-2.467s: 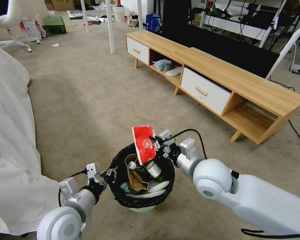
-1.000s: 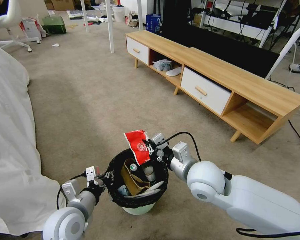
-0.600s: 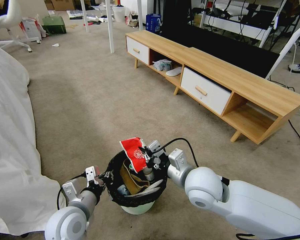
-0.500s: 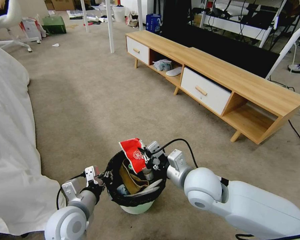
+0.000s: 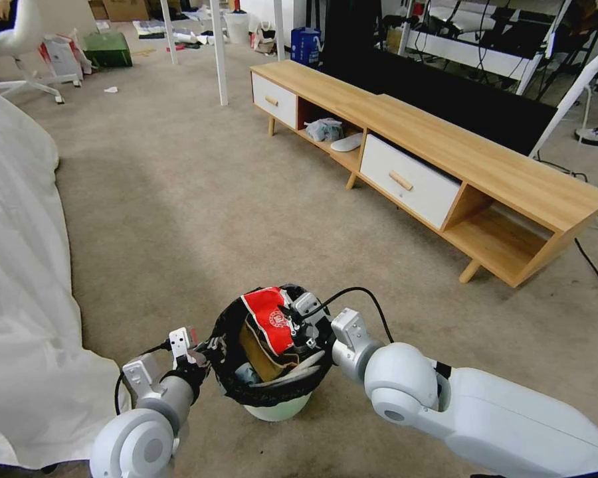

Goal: Pick up the trash bin and place the garbage on the floor into it.

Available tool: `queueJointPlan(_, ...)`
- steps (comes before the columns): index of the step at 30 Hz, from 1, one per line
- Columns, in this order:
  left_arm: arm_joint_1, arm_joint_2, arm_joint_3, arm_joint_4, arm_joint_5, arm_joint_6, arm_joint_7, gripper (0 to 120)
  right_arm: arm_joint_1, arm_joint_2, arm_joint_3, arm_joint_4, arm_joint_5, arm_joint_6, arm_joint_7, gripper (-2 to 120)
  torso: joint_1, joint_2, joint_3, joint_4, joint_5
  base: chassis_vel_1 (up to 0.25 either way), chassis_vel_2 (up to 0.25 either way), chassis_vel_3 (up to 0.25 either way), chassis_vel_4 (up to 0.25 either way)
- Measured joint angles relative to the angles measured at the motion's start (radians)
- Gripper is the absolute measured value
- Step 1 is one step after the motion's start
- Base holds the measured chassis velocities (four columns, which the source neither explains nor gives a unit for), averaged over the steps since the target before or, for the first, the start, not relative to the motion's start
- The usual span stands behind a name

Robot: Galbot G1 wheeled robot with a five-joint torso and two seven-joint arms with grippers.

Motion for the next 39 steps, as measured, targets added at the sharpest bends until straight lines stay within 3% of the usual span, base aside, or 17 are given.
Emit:
queueJointPlan(13,0.001,0.03,-0.035,-0.012,-0.037,0.0,-0.005,0,-0.013,-0.011,-0.002,-0.02,-0.015,0.006,-0.004,0,0.0,0.0,0.0,0.0,0.0,0.0,0.0,0.0,0.0)
queueJointPlan(29,0.02,0.026,-0.023,-0.024,0.045,-0.009,0.065,0,0.03,-0.001,-0.034,-0.029,0.005,0.001,-0.008,1,0.0,0.0,0.0,0.0,0.0,0.0,0.0,0.0,0.0)
queueJointPlan(39,0.02,0.02,-0.016,-0.013,0.06,-0.011,0.07,0,0.036,0.006,-0.035,-0.029,0.007,-0.002,-0.011,37,0.0,0.0,0.0,0.0,0.0,0.0,0.0,0.0,0.0)
